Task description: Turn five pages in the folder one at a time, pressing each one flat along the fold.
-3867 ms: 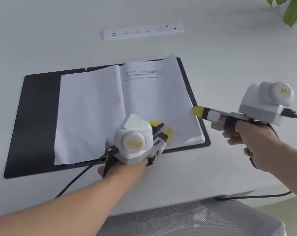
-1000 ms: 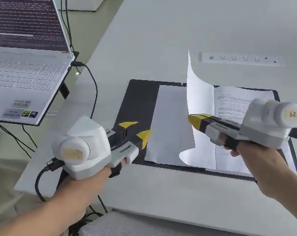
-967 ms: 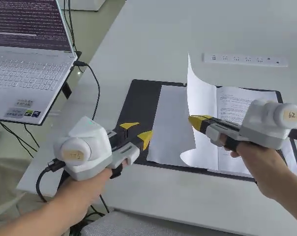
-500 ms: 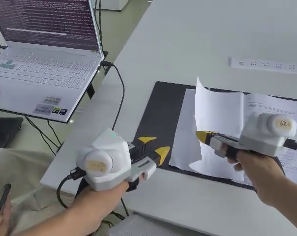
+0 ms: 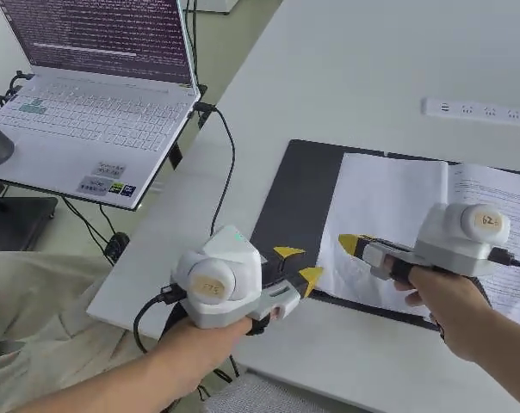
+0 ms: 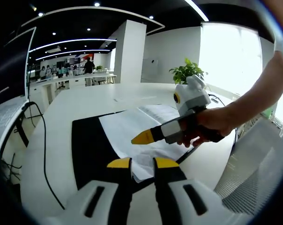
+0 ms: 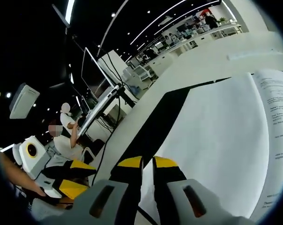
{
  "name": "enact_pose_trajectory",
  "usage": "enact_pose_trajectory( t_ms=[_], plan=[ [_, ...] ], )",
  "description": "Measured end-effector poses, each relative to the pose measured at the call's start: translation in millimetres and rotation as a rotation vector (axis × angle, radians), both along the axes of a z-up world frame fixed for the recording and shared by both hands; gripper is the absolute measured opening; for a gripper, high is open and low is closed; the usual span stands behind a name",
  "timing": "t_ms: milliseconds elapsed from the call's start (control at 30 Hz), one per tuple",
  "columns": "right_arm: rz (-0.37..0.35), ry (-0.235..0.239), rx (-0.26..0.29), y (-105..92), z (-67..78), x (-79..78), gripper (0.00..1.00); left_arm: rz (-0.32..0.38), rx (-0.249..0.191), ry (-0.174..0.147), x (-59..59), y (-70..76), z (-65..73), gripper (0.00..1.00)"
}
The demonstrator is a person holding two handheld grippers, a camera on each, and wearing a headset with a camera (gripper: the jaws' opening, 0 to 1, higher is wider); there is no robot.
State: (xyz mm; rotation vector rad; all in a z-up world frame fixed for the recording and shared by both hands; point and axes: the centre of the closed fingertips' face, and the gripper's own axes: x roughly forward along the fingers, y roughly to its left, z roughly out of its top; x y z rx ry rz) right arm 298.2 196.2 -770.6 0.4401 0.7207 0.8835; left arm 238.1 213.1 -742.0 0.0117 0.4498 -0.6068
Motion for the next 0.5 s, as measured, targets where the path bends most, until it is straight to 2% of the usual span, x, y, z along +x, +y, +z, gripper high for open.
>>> enact_pose_trajectory(
  t_ms=[100, 233, 333, 400, 500],
  plan=[
    [-0.022, -0.004, 0.019, -10.1, 6.7, 2.5, 0.02, -0.028, 0.008, 0.006, 3.4, -9.0, -5.3, 0.12],
    [-0.059, -0.019, 0.032, -31.5, 14.1, 10.0, 0.01, -0.057, 0.040, 0.025, 14.1, -21.2, -22.3, 0.11],
    [-0.107, -0.011, 0.041, -57.5, 15.0, 19.9, 0.00, -0.063, 0.058, 0.053, 20.7, -27.0, -39.2, 0.09],
    [-0.129, -0.001, 0.043, -70.5, 13.4, 25.1, 0.00, -0.060, 0.083, 0.088, 22.9, -27.8, -53.9, 0.06],
    [-0.173, 0.019, 0.048, -92.4, 9.7, 35.1, 0.00, -0.031, 0.080, 0.105, 29.1, -28.3, -64.4, 0.04]
  ],
)
